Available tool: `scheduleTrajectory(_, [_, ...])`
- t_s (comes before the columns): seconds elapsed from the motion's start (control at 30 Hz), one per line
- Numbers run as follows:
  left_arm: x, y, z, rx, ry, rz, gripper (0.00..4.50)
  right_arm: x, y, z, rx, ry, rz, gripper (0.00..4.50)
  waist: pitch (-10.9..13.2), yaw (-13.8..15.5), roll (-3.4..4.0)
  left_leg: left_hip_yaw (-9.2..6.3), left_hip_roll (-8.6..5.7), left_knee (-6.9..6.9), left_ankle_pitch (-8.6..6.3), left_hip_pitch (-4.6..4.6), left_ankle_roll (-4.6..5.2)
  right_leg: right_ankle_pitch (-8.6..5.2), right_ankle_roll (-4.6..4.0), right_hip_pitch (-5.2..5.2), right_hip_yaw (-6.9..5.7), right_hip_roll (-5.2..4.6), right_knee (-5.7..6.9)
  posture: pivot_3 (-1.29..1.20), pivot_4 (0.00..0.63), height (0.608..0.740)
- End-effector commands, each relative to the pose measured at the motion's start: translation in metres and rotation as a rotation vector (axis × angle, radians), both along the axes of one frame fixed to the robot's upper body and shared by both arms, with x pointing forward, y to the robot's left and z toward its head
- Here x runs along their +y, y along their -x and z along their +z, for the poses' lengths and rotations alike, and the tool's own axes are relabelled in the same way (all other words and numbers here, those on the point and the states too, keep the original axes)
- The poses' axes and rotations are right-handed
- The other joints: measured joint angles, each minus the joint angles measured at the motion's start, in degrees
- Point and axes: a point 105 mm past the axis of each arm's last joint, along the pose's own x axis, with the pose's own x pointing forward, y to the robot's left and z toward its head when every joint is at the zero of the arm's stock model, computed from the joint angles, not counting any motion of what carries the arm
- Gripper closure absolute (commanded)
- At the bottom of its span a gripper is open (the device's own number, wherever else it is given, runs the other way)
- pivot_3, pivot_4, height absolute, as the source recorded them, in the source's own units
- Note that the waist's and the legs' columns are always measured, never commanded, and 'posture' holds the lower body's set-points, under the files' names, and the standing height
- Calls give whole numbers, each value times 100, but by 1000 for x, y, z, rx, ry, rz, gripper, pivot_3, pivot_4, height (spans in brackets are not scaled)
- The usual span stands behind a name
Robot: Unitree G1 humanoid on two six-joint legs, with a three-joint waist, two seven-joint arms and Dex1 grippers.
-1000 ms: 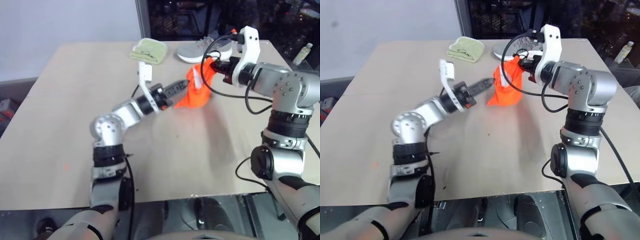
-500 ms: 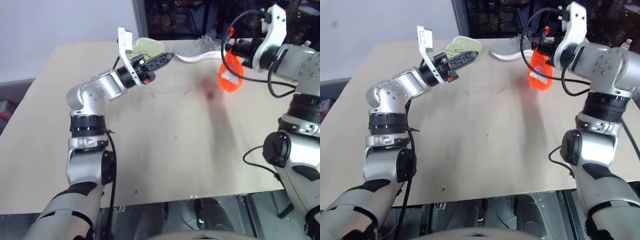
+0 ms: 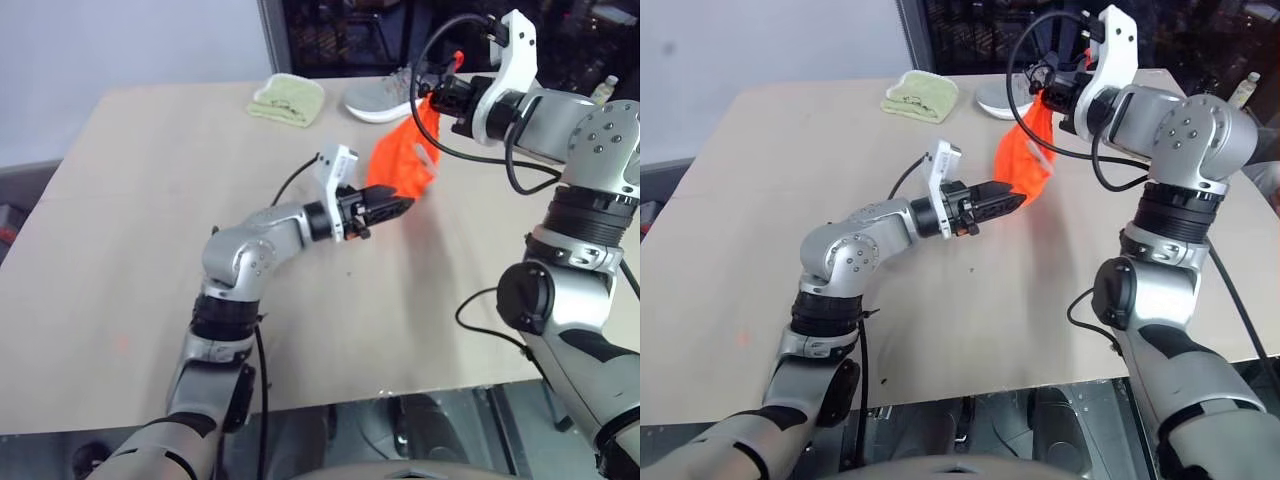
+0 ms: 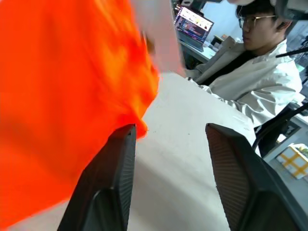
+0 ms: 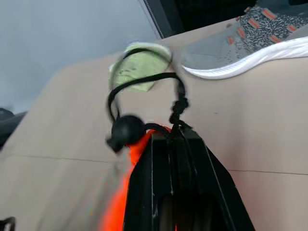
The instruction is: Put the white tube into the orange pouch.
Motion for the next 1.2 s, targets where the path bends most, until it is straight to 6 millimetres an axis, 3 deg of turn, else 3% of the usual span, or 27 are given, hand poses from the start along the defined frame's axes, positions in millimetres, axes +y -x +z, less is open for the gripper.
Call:
scheduleTrajectory(0.03, [3,-3,13,-39,13,45,2043,4,12,33,-115,-40,7,4500,0,-3,0,1,0,2,0,0,0,0,0,0,0,1,2,0,150,740])
scheduleTrajectory(0.27, [2,-25,18,-49,9,185,2043,7,10,31,-111,-53,-7,4500,0,-5,0,6,-6,4,5,0,-7,0,1,4,1,1,3,0,150,740])
scheduleTrajectory(0.63, [-6,-41,25,-60,43,288,2043,21,19,23,-95,-77,15,4500,0,-9,0,7,-4,3,5,0,-8,0,0,3,1,3,4,0,150,740])
scheduleTrajectory(0.93, [-16,-29,41,-81,58,225,2043,19,22,18,-81,-89,-16,4500,0,-13,0,8,-5,3,5,0,-7,0,0,3,1,2,5,0,150,740])
scheduleTrajectory(1.2, [-5,-13,34,-96,-35,134,2043,14,18,22,-93,-78,-38,4500,0,-38,0,8,-5,3,5,0,-8,0,0,3,2,5,5,0,150,740])
